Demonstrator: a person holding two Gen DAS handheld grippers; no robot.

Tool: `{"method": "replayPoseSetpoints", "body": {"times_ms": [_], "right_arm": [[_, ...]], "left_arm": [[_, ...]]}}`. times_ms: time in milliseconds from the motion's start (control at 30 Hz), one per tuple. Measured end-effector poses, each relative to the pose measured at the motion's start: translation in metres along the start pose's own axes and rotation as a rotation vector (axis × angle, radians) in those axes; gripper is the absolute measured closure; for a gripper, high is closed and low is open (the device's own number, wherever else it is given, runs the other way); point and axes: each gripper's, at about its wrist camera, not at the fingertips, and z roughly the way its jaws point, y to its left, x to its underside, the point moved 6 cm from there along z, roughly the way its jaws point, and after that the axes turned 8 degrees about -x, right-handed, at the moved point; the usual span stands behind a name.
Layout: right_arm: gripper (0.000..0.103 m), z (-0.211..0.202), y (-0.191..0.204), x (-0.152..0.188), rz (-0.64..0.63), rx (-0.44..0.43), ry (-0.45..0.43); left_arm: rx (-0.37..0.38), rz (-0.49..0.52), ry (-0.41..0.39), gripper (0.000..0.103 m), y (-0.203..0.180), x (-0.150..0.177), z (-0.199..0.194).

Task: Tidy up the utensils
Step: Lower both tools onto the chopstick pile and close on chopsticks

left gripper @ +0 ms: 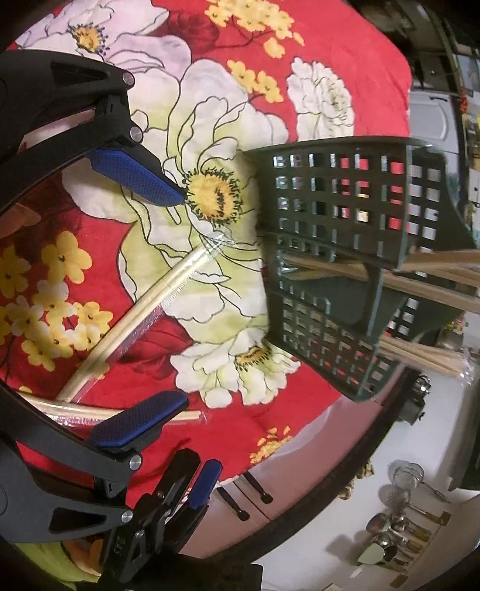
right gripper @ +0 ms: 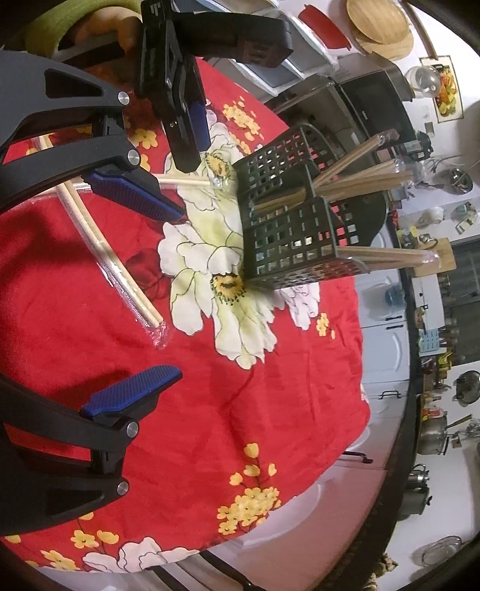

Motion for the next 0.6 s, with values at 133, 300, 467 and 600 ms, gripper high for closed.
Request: {"method": "replayPoseSetpoints", "body": {"times_ms": [133,300,467,600], "right_arm": [[0.029,0.013,-0.003,0.006,0.021,-0.015,0.048],[0.036,0.034,-0.013,0.016,0.092,-0.026,0.125],[0.042,0.04,-0.016,0.015,0.115,-0.006,0.127],[0.05,0.043,-0.019,0.013,0.119,0.006,0.127]], "left_arm": [[0.013,-0.017,0.039,0.015,0.002,0.0,0.009],[0.002,-0.014,0.046,0.022,0.003,-0.003,0.014],[-0.024,-0.002,0.047,0.044,0.003,-0.01,0.022],[-0.044,-0.019,0.041,0.061,0.01,-0.017,0.029]]}}
